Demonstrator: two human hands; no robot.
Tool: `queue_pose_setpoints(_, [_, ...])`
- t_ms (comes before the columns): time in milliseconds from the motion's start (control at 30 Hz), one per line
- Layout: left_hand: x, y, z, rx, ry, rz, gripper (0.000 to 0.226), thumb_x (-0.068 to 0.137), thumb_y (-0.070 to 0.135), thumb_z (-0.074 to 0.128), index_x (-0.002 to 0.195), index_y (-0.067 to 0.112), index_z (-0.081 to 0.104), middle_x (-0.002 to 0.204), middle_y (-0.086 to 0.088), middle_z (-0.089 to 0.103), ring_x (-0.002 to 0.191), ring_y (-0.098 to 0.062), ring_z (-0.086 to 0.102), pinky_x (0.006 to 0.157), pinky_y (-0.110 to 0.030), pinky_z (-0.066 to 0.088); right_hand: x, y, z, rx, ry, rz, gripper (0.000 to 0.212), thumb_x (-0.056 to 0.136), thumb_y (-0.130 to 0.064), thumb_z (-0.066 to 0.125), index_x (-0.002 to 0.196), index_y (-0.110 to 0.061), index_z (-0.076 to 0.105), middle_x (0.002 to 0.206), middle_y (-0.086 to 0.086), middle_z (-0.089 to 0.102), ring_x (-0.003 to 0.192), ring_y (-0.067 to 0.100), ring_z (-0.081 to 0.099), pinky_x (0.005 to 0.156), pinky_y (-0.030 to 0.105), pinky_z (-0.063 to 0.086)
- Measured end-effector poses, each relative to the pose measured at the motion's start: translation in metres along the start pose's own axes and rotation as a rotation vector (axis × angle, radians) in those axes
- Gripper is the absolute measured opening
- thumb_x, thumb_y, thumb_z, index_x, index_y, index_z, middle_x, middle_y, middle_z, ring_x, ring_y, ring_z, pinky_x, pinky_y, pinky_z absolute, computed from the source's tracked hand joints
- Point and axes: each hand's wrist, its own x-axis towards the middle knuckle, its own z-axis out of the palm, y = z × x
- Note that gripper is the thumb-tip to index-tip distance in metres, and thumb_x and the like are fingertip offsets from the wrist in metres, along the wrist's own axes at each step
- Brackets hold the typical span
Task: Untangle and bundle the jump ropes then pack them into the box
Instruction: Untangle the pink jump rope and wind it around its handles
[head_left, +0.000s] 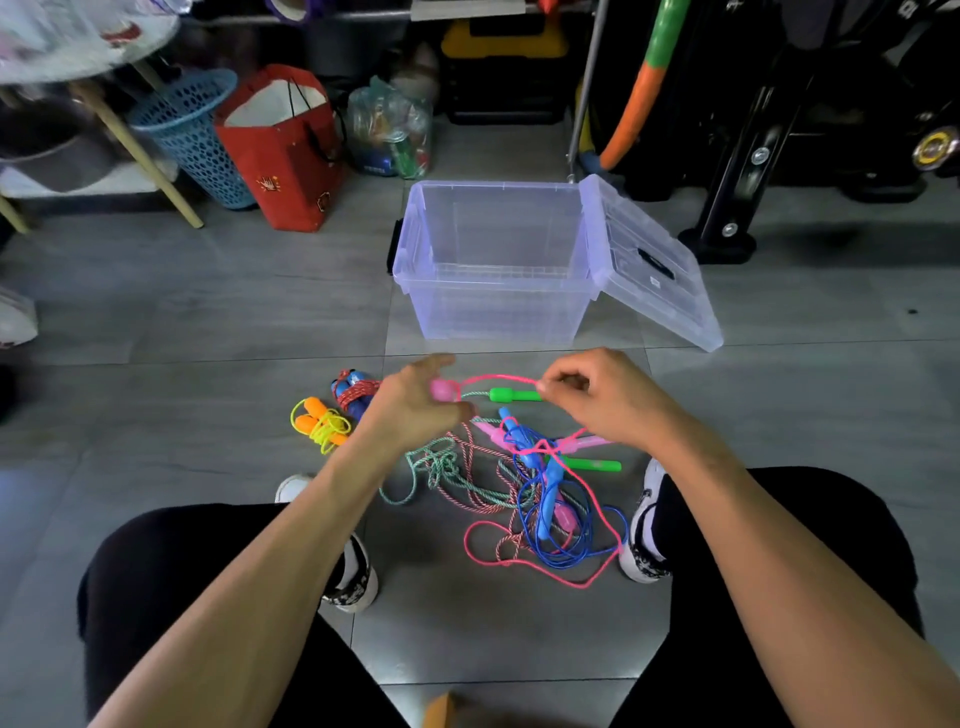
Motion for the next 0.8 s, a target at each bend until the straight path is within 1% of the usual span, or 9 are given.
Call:
queue_pose_setpoints(33, [-0.003,0.003,0.002,0.070,0.049,0.119,0.063,0.079,0.031,0.075,0.138,0.030,0.052,0.124,0.000,0.065,0.112,-0.023,0.061,0.087,-0.021,0.041,0.000,-0.001,0.003,-0.020,-0.028,-0.003,0.019,0.092,-0.024,0.063,0.074,-0.022,0.068,0.056,-0.008,0.054,0.052,0.004,0.044,0.058,0.026,0.038])
queue_pose_setpoints(100, [-0.007,0.006,0.005,0.099,0.116,0.344,0.056,0.080,0.030,0.074,0.133,0.031,0.057,0.128,0.006,0.064,0.113,-0.016,0.060,0.092,-0.019,0.039,0.002,-0.003,0.009,-0.032,-0.080,0.000,0.016,0.091,-0.027,0.064,0.079,-0.021,0.071,0.054,-0.008,0.051,0.049,0.005,0.041,0.053,0.023,0.033])
queue_pose_setpoints(167, [-0.009,0.007,0.008,0.047,0.099,0.457,0.033,0.083,0.030,0.071,0.116,0.030,0.069,0.109,0.008,0.072,0.095,-0.015,0.065,0.087,-0.024,0.048,0.004,-0.004,0.013,-0.005,-0.112,-0.015,0.014,0.091,-0.029,0.064,0.080,-0.024,0.071,0.054,0.000,0.051,0.049,0.009,0.036,0.053,0.030,0.032])
queue_pose_setpoints(233, [-0.010,0.006,0.010,0.012,0.122,0.489,0.011,0.086,0.033,0.068,0.093,0.026,0.073,0.080,0.005,0.072,0.072,-0.017,0.063,0.069,-0.034,0.052,0.005,-0.007,0.013,0.031,-0.111,-0.031,0.014,0.092,-0.028,0.064,0.081,-0.022,0.071,0.060,0.011,0.055,0.052,0.013,0.038,0.054,0.032,0.032])
queue_pose_setpoints(333, [-0.006,0.008,0.008,-0.197,0.108,0.342,0.019,0.089,0.030,0.069,0.075,0.017,0.073,0.061,0.001,0.065,0.050,-0.013,0.053,0.052,-0.030,0.045,0.004,-0.009,0.011,0.122,-0.040,-0.023,0.018,0.093,-0.028,0.062,0.082,-0.018,0.070,0.066,0.002,0.065,0.061,0.022,0.057,0.059,0.033,0.045])
queue_pose_setpoints(467, [0.003,0.001,0.001,-0.542,0.103,-0.027,0.022,0.088,0.027,0.069,0.069,0.016,0.073,0.074,0.000,0.074,0.040,-0.017,0.040,0.043,-0.021,0.035,0.004,-0.003,0.007,0.030,-0.098,0.120,0.016,0.089,-0.031,0.064,0.074,-0.024,0.066,0.068,-0.006,0.067,0.070,0.017,0.067,0.069,0.034,0.053])
queue_pose_setpoints(600, [0.021,-0.026,-0.011,-0.446,0.256,-0.357,0.018,0.080,0.022,0.065,0.070,0.010,0.072,0.067,-0.006,0.073,0.035,-0.021,0.048,0.038,-0.021,0.043,0.003,0.002,-0.004,-0.083,-0.063,0.185,0.023,0.088,-0.032,0.063,0.069,-0.020,0.064,0.057,-0.007,0.060,0.057,0.011,0.057,0.059,0.028,0.044])
queue_pose_setpoints(700, [0.020,-0.029,-0.008,-0.025,0.129,-0.288,0.021,0.078,0.029,0.062,0.086,0.012,0.073,0.078,-0.012,0.073,0.062,-0.025,0.066,0.059,-0.029,0.056,0.003,0.002,-0.008,-0.026,0.006,0.140,0.026,0.091,-0.029,0.061,0.067,-0.019,0.063,0.055,-0.004,0.056,0.051,0.007,0.045,0.054,0.026,0.037])
queue_pose_setpoints(800, [0.012,-0.011,0.002,0.208,0.079,0.070,0.055,0.082,0.029,0.069,0.134,0.027,0.054,0.123,-0.002,0.065,0.112,-0.026,0.061,0.089,-0.031,0.048,0.005,0.001,0.001,-0.011,-0.031,0.065,0.023,0.092,-0.027,0.060,0.070,-0.025,0.063,0.053,-0.009,0.054,0.052,0.006,0.041,0.055,0.026,0.034])
